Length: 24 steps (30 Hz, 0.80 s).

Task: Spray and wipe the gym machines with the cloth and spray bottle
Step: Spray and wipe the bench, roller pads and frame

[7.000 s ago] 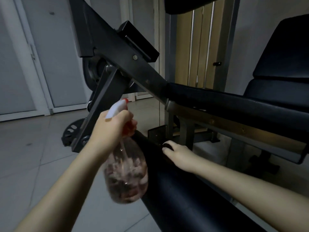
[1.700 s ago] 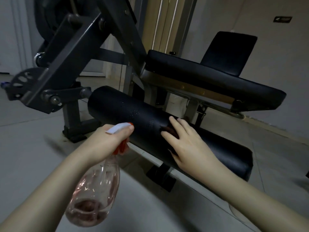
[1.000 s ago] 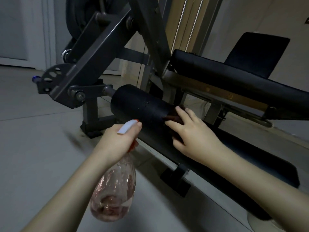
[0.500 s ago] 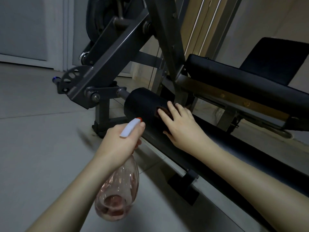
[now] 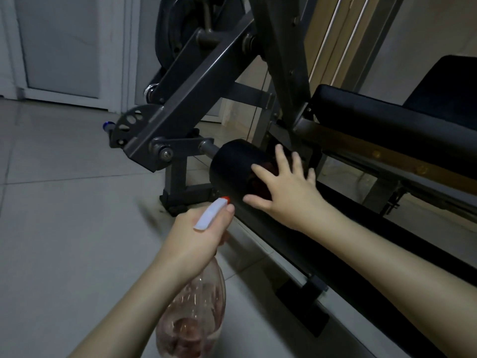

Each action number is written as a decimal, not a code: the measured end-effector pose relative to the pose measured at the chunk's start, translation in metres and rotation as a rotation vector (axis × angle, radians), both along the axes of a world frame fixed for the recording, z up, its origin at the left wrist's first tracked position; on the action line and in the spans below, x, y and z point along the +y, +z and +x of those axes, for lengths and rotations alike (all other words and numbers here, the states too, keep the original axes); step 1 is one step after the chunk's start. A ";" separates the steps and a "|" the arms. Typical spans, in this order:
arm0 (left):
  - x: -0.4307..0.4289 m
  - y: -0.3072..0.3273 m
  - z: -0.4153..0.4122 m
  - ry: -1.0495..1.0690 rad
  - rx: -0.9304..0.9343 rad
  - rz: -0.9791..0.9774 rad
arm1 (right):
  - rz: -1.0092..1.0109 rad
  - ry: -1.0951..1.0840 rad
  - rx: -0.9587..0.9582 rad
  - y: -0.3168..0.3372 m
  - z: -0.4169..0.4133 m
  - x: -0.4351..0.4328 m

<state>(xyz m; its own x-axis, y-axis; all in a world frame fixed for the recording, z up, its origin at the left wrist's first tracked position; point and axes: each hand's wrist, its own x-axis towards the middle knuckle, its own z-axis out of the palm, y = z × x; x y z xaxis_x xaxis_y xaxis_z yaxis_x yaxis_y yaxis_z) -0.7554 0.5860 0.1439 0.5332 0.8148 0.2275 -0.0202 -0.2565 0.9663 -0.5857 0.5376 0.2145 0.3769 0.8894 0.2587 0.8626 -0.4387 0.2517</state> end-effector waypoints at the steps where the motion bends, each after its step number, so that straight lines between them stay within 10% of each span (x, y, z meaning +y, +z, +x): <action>1: 0.003 -0.003 -0.001 0.003 0.010 0.002 | -0.010 -0.001 0.015 0.003 0.000 0.007; 17: 0.027 -0.026 -0.014 0.093 0.086 -0.020 | -0.024 0.195 0.082 0.041 0.013 0.132; 21: 0.027 -0.023 -0.012 0.087 0.069 -0.020 | 0.290 0.380 0.327 0.066 0.017 0.116; 24: 0.028 -0.021 -0.011 0.076 0.011 -0.068 | -0.101 0.203 0.207 0.050 0.011 0.109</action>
<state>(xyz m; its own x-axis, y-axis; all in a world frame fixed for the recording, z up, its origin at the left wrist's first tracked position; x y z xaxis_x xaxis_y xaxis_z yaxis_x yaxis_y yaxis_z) -0.7661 0.6143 0.1228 0.4712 0.8664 0.1651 0.0077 -0.1912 0.9815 -0.5746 0.6471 0.2641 0.2244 0.9692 0.1015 0.9676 -0.2340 0.0946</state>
